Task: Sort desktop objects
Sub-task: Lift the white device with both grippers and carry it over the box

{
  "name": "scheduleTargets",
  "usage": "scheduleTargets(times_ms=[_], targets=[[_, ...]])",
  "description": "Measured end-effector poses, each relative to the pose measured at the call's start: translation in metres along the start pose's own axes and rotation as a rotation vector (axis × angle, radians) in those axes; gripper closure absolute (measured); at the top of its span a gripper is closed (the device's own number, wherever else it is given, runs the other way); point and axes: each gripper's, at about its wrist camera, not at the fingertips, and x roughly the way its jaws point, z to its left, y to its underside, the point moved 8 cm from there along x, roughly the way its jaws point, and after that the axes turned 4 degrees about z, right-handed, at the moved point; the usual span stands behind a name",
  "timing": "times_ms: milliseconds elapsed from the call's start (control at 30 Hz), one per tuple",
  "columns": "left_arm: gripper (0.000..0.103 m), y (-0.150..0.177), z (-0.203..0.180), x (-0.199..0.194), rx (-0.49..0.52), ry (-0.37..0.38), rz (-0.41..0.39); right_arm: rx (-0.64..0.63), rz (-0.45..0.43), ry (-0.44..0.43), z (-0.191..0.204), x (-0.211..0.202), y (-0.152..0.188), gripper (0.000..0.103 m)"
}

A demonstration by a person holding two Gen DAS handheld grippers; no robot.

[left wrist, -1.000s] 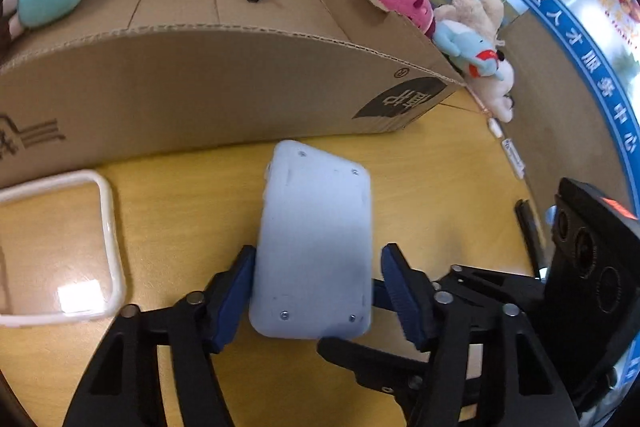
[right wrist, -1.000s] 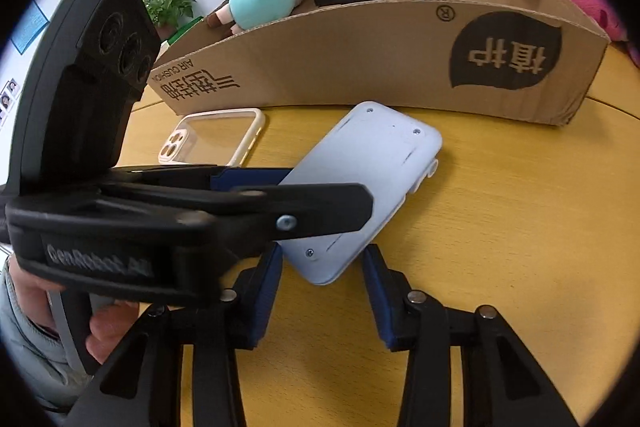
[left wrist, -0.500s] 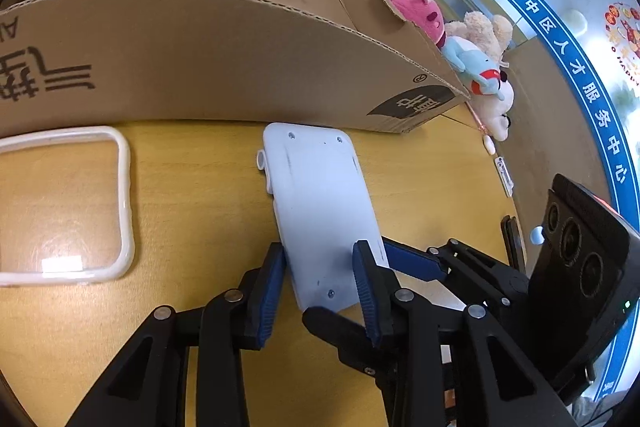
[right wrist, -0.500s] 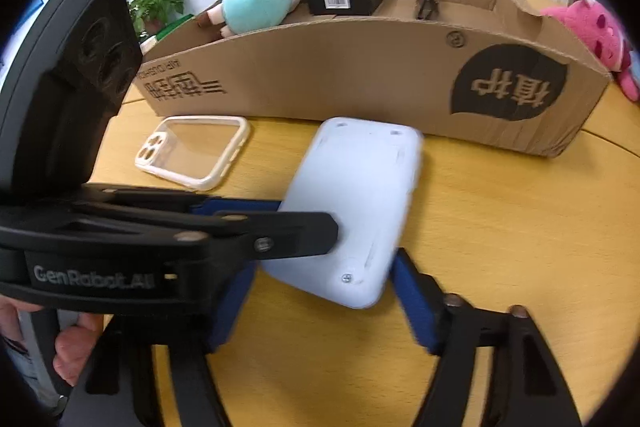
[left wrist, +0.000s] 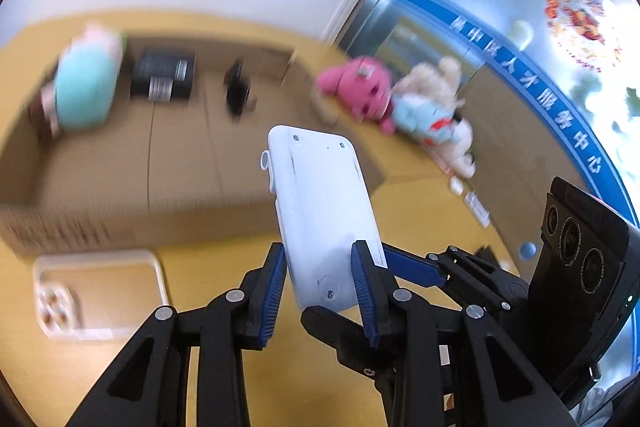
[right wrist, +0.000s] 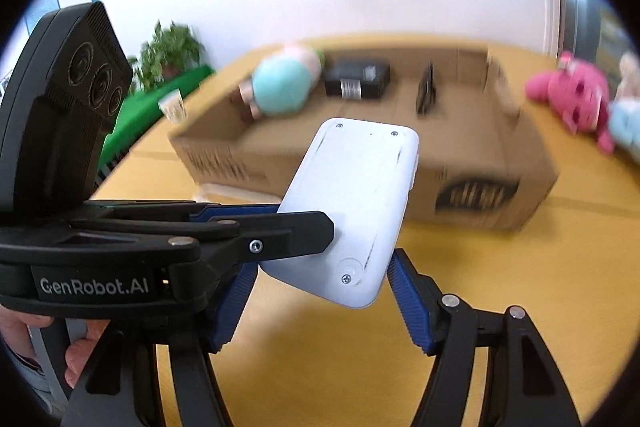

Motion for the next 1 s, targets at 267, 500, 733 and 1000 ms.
scheduleTargets(times_ms=[267,500,733,1000], targets=[[0.072,-0.086,-0.008,-0.04,0.117,-0.059,-0.14,-0.072,-0.165,0.024,0.011,-0.028,-0.091,0.036],[0.072,-0.124,0.062,-0.071,0.053,-0.133,-0.151,-0.092,-0.154,-0.082,0.047,0.016,-0.151,0.037],[0.072,-0.111,0.172,-0.061,-0.104,-0.233,-0.041,-0.068,0.006,-0.227,0.095,0.11,-0.159,0.039],[0.072,-0.069,0.247,-0.013,-0.232,-0.27,0.122,0.015,0.249,-0.293,0.112,0.206,-0.117,0.041]])
